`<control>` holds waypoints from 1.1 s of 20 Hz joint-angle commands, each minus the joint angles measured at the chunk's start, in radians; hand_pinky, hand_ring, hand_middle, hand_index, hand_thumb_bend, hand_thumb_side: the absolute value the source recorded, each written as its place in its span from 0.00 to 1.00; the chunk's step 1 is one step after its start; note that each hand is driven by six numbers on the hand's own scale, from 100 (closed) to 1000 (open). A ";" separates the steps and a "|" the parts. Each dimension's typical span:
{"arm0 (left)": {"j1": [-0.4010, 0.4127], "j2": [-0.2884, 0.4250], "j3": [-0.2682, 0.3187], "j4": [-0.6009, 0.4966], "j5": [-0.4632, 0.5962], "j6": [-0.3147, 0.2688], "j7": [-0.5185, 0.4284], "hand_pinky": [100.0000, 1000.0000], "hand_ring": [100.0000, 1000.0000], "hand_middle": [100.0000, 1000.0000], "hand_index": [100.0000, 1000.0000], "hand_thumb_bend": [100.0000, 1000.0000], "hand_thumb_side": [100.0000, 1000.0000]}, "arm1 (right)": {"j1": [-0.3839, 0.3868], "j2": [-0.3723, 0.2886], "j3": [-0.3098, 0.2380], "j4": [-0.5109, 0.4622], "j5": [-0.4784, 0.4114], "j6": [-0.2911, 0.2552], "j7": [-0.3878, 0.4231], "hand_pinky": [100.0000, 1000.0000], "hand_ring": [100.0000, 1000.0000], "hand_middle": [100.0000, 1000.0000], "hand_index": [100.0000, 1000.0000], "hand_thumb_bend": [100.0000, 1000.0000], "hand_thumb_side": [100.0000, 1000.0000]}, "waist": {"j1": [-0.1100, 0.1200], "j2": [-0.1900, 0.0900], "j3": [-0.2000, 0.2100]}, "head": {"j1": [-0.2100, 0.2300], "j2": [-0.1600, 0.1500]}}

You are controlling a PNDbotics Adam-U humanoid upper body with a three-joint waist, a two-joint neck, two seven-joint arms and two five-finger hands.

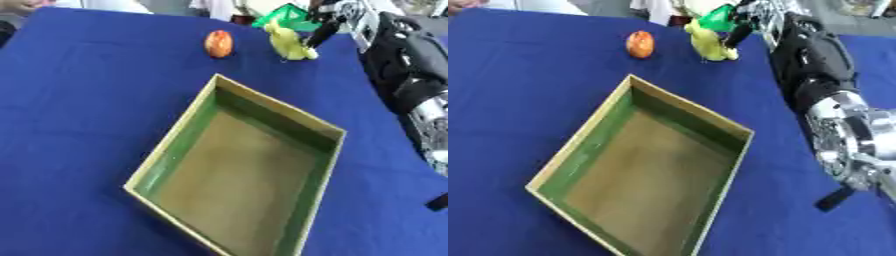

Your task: Pick up objects on the table and place them in the box.

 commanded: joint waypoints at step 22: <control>0.003 0.017 -0.008 -0.015 0.004 0.003 -0.019 0.64 0.74 0.76 0.81 0.39 0.80 | -0.033 -0.050 -0.032 -0.178 -0.018 -0.086 0.016 0.88 0.98 0.92 1.00 0.16 0.29 | -0.002 -0.028 -0.014 | 0.007 0.006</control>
